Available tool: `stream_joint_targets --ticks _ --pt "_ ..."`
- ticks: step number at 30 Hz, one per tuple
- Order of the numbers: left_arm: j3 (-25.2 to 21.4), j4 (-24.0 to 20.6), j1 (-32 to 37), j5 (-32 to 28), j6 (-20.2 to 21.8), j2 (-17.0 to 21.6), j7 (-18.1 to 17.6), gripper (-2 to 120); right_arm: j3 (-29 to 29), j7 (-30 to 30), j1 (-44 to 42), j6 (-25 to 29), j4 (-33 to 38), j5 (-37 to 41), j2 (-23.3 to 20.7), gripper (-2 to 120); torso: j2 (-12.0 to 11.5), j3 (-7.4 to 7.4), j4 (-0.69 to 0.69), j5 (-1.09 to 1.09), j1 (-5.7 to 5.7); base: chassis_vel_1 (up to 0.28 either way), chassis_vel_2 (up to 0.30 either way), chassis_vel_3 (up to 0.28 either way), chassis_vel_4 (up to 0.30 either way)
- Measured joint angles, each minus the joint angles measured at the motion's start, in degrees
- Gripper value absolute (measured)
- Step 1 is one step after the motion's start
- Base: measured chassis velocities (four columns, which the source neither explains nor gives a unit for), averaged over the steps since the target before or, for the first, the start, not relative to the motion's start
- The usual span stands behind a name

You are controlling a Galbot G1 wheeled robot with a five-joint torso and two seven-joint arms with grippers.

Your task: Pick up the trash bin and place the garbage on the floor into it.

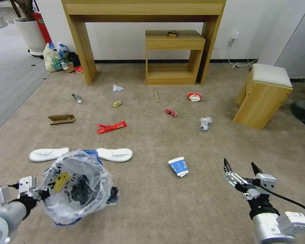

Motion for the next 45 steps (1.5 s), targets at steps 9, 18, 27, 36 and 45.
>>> stream_joint_targets --ticks 9,18,27,36,45 --pt "2.9 -5.6 2.2 -3.3 0.0 -8.2 -6.0 0 0.2 -0.8 1.2 -1.1 0.3 -0.8 -0.3 100 0.0 0.0 0.0 -0.01 0.0 0.0 0.0 0.0 0.0" --pt "5.7 -6.1 1.1 -3.1 -0.5 -14.7 -7.1 0 0.7 -1.0 2.7 -4.0 2.4 -1.0 -1.0 100 0.0 0.0 0.0 -0.02 0.0 0.0 0.0 0.0 0.0" --pt "4.7 -6.2 2.1 -2.7 -0.6 -13.8 -5.2 0 1.0 -0.9 2.4 -4.6 2.9 -2.2 -0.4 100 0.0 0.0 0.0 -0.02 0.0 0.0 0.0 0.0 0.0" --pt "4.5 -7.3 3.1 -2.5 -0.1 -13.6 -4.4 0 1.1 -1.4 1.7 -4.1 3.7 -3.7 0.0 100 0.0 0.0 0.0 -0.03 0.0 0.0 0.0 0.0 0.0" --pt "4.2 -7.6 3.8 -2.5 -0.1 -13.7 -3.8 0 1.0 -1.4 1.6 -4.1 3.8 -3.9 -0.2 100 0.0 0.0 0.0 -0.03 0.0 0.0 0.0 0.0 0.0"
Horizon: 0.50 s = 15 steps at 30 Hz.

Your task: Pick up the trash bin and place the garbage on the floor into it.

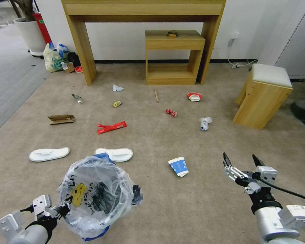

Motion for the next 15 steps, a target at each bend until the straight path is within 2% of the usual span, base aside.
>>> stream_joint_targets --ticks 15 --pt "0.1 -0.2 0.7 -0.1 0.1 -0.3 1.0 0 -0.1 -0.1 0.1 0.2 -0.6 0.2 -0.4 100 0.0 0.0 0.0 0.0 0.0 0.0 0.0 0.0 0.0"
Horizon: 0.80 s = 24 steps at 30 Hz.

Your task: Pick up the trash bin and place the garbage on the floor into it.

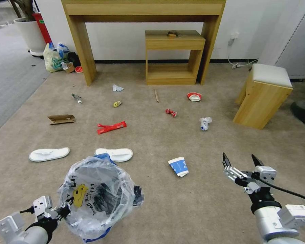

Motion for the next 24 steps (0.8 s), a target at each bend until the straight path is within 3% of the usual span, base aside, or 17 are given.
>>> stream_joint_targets --ticks 14,24 --pt "-0.3 0.3 0.5 0.1 0.0 0.3 1.4 0 -0.2 -0.3 -0.2 0.4 -0.3 -0.7 0.3 100 0.0 0.0 0.0 0.0 0.0 -0.007 0.005 0.007 -0.006" --pt "-0.3 0.5 0.4 0.1 0.0 0.5 1.9 0 -0.5 -0.1 -0.2 0.3 -0.5 -1.6 0.7 100 0.0 0.01 0.0 0.01 0.0 -0.149 0.145 0.144 -0.134"
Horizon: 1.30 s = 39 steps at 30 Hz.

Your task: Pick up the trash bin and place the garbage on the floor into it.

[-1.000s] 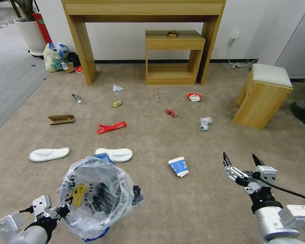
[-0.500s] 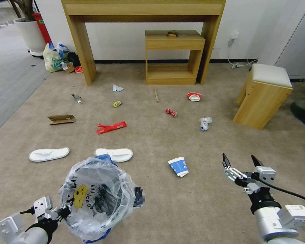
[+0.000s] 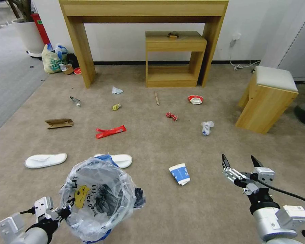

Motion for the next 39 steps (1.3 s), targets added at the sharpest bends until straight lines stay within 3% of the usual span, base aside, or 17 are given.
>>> stream_joint_targets --ticks 17,31,34,39 --pt "0.0 0.5 -0.2 0.1 0.0 -0.3 0.7 0 -0.2 0.1 0.8 -0.1 -2.7 0.4 -0.3 100 0.0 0.0 0.0 -0.01 0.01 -0.131 0.127 0.133 -0.128" --pt "0.0 0.6 -0.4 -0.4 0.0 0.5 0.8 0 2.3 -4.8 6.8 -3.4 -18.6 9.6 -6.0 100 0.0 -0.01 -0.01 0.01 0.01 -0.013 0.006 0.009 -0.012" --pt "-0.2 0.6 -1.1 -1.9 0.0 1.1 0.5 0 2.3 -8.0 9.7 -4.0 -26.3 11.8 -7.4 100 0.0 -0.01 -0.03 0.01 0.01 0.0 0.0 0.0 0.0" --pt "-0.3 0.8 -1.3 -2.8 0.0 1.7 -0.2 0 1.6 -12.1 12.2 -4.6 -31.9 12.2 -8.5 100 0.0 -0.01 0.02 0.0 0.01 0.0 0.0 0.0 0.0"
